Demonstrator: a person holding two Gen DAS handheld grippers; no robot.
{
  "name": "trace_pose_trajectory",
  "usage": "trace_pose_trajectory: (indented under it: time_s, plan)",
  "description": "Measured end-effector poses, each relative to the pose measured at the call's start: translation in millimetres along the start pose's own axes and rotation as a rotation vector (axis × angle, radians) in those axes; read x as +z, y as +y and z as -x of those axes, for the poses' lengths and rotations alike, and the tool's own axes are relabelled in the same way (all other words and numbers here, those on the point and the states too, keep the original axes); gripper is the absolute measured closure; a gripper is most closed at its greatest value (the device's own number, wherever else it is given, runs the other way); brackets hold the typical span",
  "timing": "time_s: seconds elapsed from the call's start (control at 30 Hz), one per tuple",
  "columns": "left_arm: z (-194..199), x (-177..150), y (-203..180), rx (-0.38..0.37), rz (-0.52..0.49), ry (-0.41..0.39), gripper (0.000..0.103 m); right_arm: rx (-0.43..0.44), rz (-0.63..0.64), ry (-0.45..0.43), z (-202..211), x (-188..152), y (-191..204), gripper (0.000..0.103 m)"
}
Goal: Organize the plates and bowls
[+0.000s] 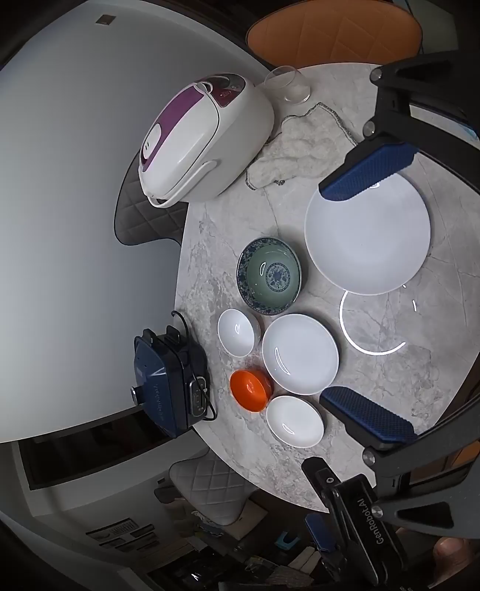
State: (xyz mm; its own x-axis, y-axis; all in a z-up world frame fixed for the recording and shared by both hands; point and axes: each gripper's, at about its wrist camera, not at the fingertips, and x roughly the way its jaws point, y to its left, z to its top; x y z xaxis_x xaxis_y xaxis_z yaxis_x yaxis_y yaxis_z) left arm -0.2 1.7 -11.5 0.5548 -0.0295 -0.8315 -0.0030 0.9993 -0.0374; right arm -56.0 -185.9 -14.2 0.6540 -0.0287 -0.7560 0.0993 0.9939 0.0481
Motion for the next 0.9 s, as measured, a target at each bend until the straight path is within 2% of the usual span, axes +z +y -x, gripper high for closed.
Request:
trace_pose_trajectory:
  time_s: [0.9]
  plan:
    - [-2.5, -2.1, -1.1, 0.001, 0.005, 0.006, 0.002, -0.001, 0.000, 0.003, -0.8, -1.1, 0.1, 0.000]
